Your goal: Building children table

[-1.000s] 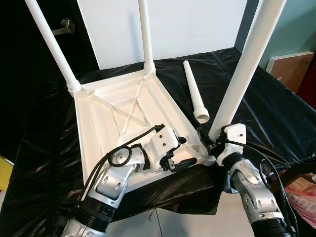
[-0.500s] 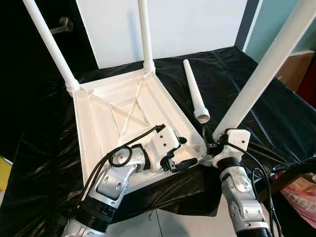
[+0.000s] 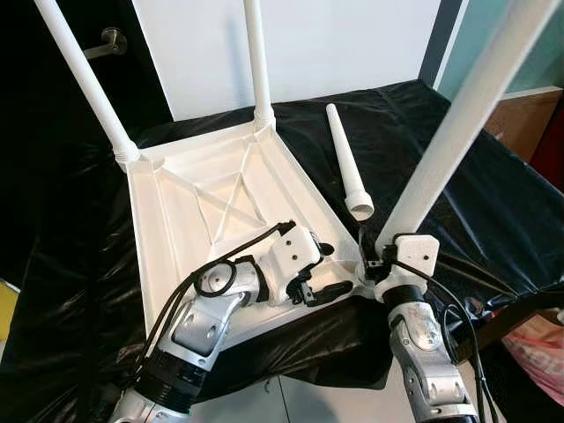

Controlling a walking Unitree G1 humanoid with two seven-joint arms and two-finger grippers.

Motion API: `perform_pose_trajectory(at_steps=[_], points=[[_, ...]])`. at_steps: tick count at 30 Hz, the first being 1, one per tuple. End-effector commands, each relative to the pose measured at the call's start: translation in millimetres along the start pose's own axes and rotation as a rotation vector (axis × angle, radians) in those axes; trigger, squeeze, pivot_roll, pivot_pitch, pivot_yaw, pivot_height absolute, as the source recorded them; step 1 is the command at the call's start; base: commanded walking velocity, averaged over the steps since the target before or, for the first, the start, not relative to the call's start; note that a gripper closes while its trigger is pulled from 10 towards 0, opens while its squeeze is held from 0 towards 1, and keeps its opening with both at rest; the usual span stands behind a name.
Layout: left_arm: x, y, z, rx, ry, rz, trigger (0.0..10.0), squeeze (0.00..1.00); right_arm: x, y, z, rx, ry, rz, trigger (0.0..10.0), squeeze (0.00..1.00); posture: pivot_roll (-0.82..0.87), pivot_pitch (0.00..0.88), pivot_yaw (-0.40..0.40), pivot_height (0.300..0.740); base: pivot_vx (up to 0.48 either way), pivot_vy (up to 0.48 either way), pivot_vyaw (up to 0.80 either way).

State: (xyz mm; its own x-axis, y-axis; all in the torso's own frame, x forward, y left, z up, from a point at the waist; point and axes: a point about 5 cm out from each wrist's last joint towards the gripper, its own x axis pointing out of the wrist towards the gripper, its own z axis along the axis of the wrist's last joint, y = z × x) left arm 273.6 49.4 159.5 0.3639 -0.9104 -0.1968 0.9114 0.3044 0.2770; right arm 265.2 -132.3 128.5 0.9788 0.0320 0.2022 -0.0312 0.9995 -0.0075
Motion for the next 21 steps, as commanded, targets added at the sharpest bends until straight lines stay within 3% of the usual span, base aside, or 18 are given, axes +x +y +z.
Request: perform_pose_trajectory(at_steps=[1, 3, 5, 6, 7, 15, 19, 21], points=[[0.5, 4.3, 3.7, 0.014, -0.003, 0.056, 10.0, 0.00, -3.4, -0.5, -4.0, -0.002, 0.027, 0.004, 10.0, 0.00, -0.22, 0.051, 0.046, 0.740, 0.000, 0.000, 0.00], [0.8, 5.3, 4.3, 0.014, -0.006, 0.059, 10.0, 0.00, 0.6, -0.7, 6.4, -0.010, -0.012, 0.016, 10.0, 0.00, -0.22, 0.052, 0.045, 0.740, 0.000, 0.000, 0.00], [1.7, 7.7, 6.0, 0.015, -0.014, 0.065, 10.0, 0.00, 12.7, -3.2, 35.0, -0.012, -0.105, 0.027, 10.0, 0.00, -0.22, 0.050, 0.042, 0.740, 0.000, 0.000, 0.00], [1.7, 7.7, 6.0, 0.015, -0.014, 0.065, 10.0, 0.00, 12.7, -3.2, 35.0, -0.012, -0.105, 0.027, 10.0, 0.00, -0.22, 0.050, 0.042, 0.740, 0.000, 0.000, 0.00], [2.1, 9.1, 6.7, 0.019, -0.015, 0.069, 10.0, 0.00, 19.2, -5.9, 49.6, -0.009, -0.149, 0.025, 10.0, 0.00, -0.22, 0.050, 0.040, 0.740, 0.000, 0.000, 0.00], [3.1, 13.2, 8.9, 0.019, -0.026, 0.095, 10.0, 0.00, 31.2, -14.6, 73.3, -0.008, -0.225, 0.002, 10.0, 0.00, -0.22, 0.046, 0.034, 0.740, 0.000, 0.000, 0.00], [3.0, 19.8, 12.3, 0.021, -0.045, 0.144, 10.0, 0.00, 36.7, -23.0, 75.7, -0.042, -0.232, 0.002, 10.0, 0.00, -0.21, 0.043, 0.033, 0.740, 0.000, 0.000, 0.00], [1.5, 28.0, 17.8, 0.018, -0.075, 0.182, 10.0, 0.00, 41.0, -32.9, 71.8, -0.104, -0.190, 0.026, 10.0, 0.00, -0.21, 0.041, 0.032, 0.740, 0.000, 0.000, 0.00]])
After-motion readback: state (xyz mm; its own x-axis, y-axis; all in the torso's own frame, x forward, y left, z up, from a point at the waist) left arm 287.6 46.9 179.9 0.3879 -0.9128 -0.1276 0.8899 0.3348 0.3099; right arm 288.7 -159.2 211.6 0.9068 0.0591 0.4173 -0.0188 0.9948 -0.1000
